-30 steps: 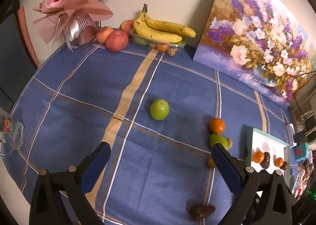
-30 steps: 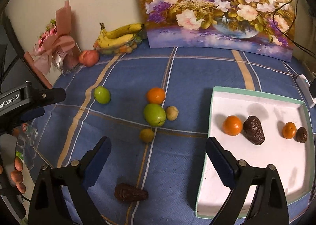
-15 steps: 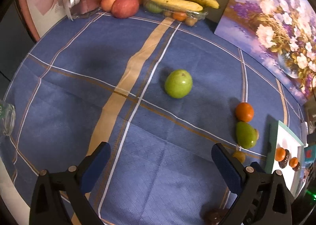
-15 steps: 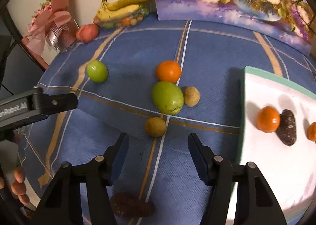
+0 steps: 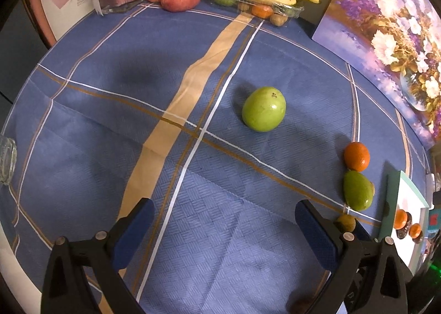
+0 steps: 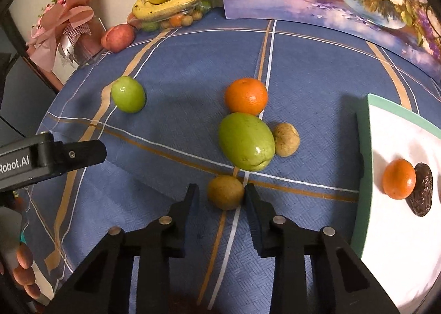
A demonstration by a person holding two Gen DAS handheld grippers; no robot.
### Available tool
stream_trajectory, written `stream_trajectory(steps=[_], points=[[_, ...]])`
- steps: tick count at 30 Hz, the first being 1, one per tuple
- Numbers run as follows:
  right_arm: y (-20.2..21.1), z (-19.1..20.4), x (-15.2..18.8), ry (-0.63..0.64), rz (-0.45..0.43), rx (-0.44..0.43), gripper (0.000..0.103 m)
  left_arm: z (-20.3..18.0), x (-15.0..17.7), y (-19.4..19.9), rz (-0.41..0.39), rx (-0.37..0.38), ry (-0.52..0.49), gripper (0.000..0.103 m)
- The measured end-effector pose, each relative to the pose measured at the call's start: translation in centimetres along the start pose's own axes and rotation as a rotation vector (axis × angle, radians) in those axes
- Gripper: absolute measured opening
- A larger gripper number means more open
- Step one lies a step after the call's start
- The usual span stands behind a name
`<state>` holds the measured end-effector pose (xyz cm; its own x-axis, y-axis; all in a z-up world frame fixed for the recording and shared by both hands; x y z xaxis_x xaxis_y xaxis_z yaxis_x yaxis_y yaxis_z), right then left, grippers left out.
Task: Organize fruits
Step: 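Grasp a small yellow-brown round fruit with the right tool while the left tool grasps a large dark date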
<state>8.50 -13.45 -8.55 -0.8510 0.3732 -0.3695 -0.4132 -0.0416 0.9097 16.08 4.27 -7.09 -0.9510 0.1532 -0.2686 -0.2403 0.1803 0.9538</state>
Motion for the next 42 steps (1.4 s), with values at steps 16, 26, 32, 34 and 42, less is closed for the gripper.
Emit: stream_trajectory(steps=[16, 26, 32, 34, 42], points=[[4.6, -1.5, 1.3, -0.062, -0.042, -0.051, 0.028, -3.0, 2.4, 1.3, -0.018, 0.043, -0.088, 0.103], [8.2, -3.7, 3.2, -0.126, -0.059, -0.017, 0.028, -6.4, 6.7, 1.0, 0.022, 0.115, -0.176, 0.102], [9.7, -5.5, 4.6, -0.179, -0.052, -0.011, 0.028, -8.4, 8.9, 0.7, 0.064, 0.131, -0.215, 0.101], [10.2, -5.8, 5.1, -0.183, -0.058, -0.005, 0.028, -8.9, 9.4, 0.6, 0.072, 0.131, -0.225, 0.100], [12.0, -7.3, 6.7, -0.213, -0.075, 0.009, 0.028, -10.6, 11.9, -0.1, 0.134, 0.122, -0.260, 0.088]])
Point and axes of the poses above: each gripper's, at about its wrist camera, not at the fingertips, and y roughly against the way its jaws point, z to its left, x to its underside, the point moved 3 cm from there along -y, roughly the way its jaws point, and after that the axes turned 3 degrees about z, right-handed, at the moved point
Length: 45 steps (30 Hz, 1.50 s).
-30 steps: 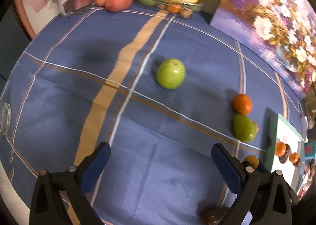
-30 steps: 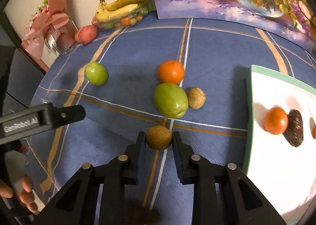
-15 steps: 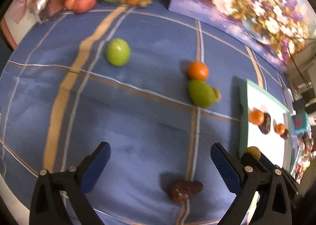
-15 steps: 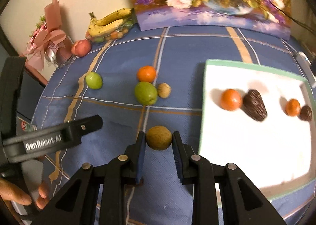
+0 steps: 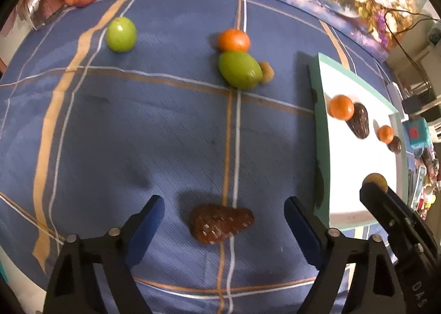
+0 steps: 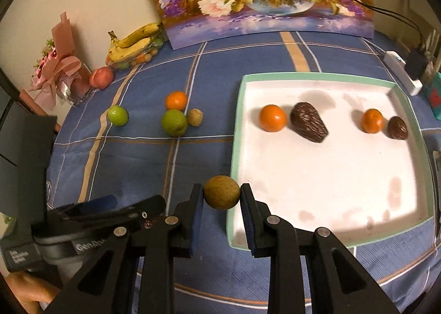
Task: Organize fruits
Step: 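Grasp a small yellow-brown round fruit with the right tool while the left tool grasps a large dark date, then carry the small round fruit over the white tray with the right tool while the left tool carries the date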
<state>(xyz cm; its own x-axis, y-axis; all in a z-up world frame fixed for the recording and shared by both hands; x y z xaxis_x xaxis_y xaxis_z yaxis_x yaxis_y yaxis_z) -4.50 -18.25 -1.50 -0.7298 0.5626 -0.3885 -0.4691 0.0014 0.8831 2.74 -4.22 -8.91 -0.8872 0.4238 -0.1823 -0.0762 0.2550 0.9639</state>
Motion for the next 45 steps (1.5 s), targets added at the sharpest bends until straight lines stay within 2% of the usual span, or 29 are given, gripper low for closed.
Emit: stream_trajectory(steps=[4, 8, 12, 21, 28, 36, 45], points=[[0.7, -0.7, 0.6, -0.006, -0.005, 0.009, 0.028, -0.8, 0.9, -0.4, 0.012, -0.013, -0.017, 0.076], [1.2, -1.2, 1.0, -0.017, -0.009, 0.011, 0.028, -1.1, 1.7, -0.8, 0.032, -0.035, -0.025, 0.073], [1.6, -1.8, 1.4, -0.028, -0.012, 0.010, 0.028, -1.0, 2.0, -1.1, 0.040, -0.048, -0.016, 0.059], [2.2, -2.5, 1.6, -0.043, -0.025, 0.002, 0.028, -1.2, 1.6, -0.4, 0.009, -0.039, -0.007, 0.058], [2.2, -3.2, 1.3, -0.059, -0.022, 0.005, 0.028, -2.2, 0.8, 1.5, -0.045, 0.007, -0.016, 0.058], [1.6, -7.5, 1.1, -0.185, 0.018, 0.090, 0.028, -5.4, -0.8, 4.2, -0.113, 0.057, -0.090, 0.058], [0.5, -12.3, 1.0, -0.306, 0.067, 0.130, 0.028, -10.2, -1.4, 3.9, -0.116, 0.064, -0.200, 0.058]])
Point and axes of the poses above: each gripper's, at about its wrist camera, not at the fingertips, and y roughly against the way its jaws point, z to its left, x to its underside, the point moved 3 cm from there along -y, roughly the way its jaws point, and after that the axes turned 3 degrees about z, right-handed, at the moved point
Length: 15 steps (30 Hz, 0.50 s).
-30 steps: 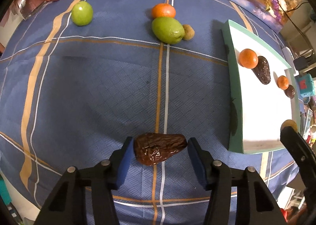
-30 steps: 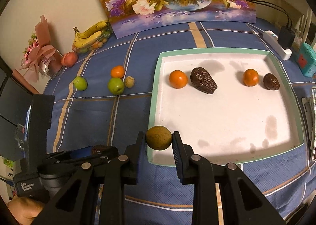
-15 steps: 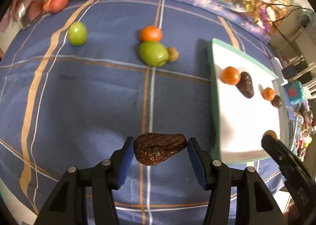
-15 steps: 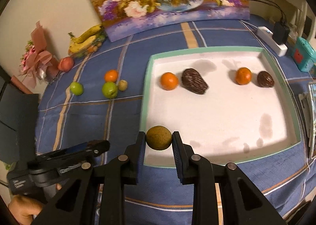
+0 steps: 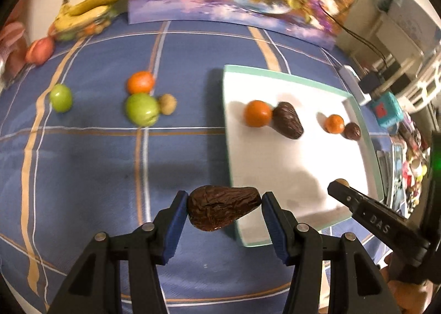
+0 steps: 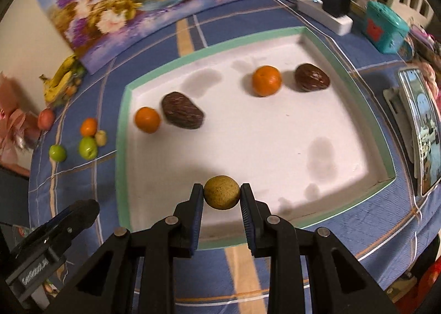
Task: Organize fruits
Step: 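Carry the small round fruit over the white tray with the right tool while the left tool carries the date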
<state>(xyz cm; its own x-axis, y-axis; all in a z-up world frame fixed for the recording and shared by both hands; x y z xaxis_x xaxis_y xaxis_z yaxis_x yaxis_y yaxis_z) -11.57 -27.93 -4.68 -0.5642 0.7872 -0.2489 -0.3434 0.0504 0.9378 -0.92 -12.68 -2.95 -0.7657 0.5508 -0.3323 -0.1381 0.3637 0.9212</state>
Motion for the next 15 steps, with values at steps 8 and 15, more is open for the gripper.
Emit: stream_trajectory(steps=[8, 15], points=[[-0.2, -2.4, -0.5, -0.040, 0.020, 0.031, 0.028, -3.5, 0.2, -1.2, 0.025, -0.008, -0.089, 0.058], [0.0, -4.3, -0.5, -0.066, 0.026, 0.044, 0.028, -5.7, 0.5, -2.7, 0.047, -0.022, -0.138, 0.058]])
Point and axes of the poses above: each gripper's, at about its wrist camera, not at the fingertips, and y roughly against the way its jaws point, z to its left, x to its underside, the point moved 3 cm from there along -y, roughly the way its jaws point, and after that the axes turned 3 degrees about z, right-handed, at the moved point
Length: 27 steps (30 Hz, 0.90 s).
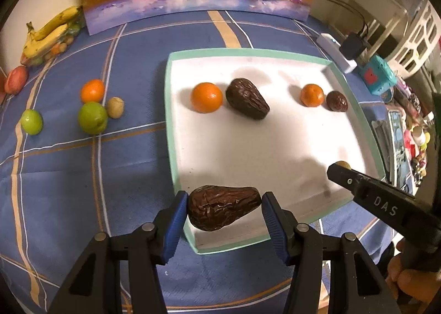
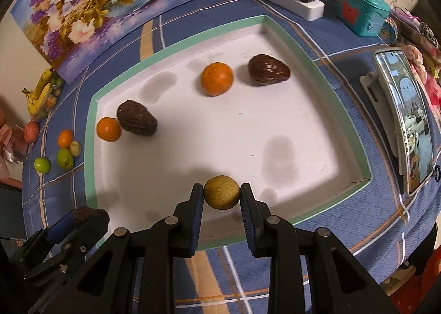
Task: Organize fruits
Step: 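Carry the small round fruit over the white tray with the right tool while the left tool carries the date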
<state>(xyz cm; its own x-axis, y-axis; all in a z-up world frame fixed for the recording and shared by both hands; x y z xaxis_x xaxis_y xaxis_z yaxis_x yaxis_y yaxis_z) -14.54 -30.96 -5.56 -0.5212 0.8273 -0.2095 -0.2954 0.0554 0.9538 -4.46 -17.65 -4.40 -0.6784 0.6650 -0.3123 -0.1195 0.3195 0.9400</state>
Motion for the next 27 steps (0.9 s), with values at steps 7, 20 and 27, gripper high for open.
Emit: stream_trajectory(steps=[7, 20, 27], points=[[-0.1, -1.1, 0.1, -0.008, 0.009, 0.011, 0.028, -1.2, 0.4, -1.9, 0.038, -0.035, -0.037, 0.058], [-1.5, -1.4, 0.6, 0.014, 0.057, 0.037, 0.028, -1.6, 0.6, -3.3, 0.064, -0.052, -0.052, 0.058], [-1.5, -1.1, 0.5, 0.020, 0.054, 0.045, 0.028, -1.6, 0.5, -3.4, 0.068, -0.045, -0.052, 0.058]])
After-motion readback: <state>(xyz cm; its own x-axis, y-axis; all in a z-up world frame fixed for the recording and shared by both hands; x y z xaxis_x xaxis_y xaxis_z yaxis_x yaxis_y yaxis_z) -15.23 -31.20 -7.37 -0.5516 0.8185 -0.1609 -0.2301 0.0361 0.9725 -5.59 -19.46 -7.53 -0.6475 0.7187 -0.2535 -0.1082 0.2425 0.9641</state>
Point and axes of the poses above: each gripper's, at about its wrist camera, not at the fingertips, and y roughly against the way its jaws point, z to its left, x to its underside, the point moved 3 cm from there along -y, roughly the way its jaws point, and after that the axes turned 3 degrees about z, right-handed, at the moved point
